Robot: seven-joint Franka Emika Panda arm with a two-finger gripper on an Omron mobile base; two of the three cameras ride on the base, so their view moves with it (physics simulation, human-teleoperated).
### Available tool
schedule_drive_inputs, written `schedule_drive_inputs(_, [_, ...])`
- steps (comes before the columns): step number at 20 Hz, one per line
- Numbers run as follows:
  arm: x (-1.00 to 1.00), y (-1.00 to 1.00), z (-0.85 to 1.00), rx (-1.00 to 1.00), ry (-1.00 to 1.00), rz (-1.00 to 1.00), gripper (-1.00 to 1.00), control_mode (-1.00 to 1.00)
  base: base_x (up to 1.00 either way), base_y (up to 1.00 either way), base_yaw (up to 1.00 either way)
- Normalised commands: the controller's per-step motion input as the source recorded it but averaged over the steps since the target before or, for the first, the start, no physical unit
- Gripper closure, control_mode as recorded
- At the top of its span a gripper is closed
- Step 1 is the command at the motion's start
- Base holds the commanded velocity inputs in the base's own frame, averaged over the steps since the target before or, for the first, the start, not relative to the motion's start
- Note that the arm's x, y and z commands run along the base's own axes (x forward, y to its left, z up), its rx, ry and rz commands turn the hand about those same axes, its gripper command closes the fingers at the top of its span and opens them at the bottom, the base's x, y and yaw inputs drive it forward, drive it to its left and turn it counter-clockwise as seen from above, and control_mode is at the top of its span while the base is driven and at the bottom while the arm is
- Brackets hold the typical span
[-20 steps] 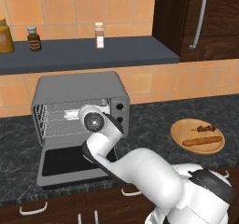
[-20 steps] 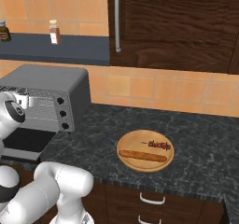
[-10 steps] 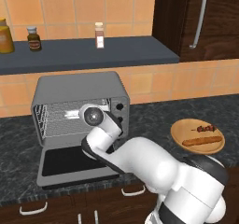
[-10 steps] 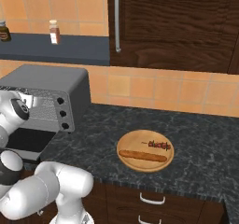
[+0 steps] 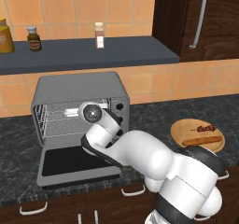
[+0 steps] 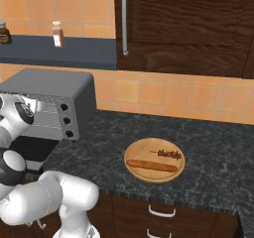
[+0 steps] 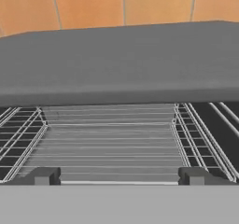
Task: Pick up the kebab skewer and baguette bread, and place them inside the toaster oven. Close the toaster oven door and start by setting the timer.
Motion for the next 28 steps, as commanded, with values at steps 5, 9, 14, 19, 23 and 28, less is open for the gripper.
schedule_drive_inputs(5, [0.05,0.04,-0.16,0.0,0.0,0.0,-1.0,-1.0,0.0,0.0,0.0])
schedule_drive_inputs(9, [0.18,0.0,-0.04,0.0,0.0,0.0,-1.0,-1.0,0.0,0.0,0.0])
schedule_drive_inputs(14, [0.25,0.0,-0.01,0.0,0.01,0.0,-1.0,-1.0,0.0,0.0,0.0])
schedule_drive_inputs(19, [0.0,0.0,-0.21,0.0,0.08,0.0,-1.0,-1.0,0.0,0.0,0.0])
schedule_drive_inputs(23, [0.0,0.0,-0.06,0.0,0.07,0.0,-1.0,-1.0,0.0,0.0,0.0])
schedule_drive_inputs(28, [0.0,0.0,-0.08,0.0,0.1,0.0,-1.0,-1.0,0.0,0.0,0.0])
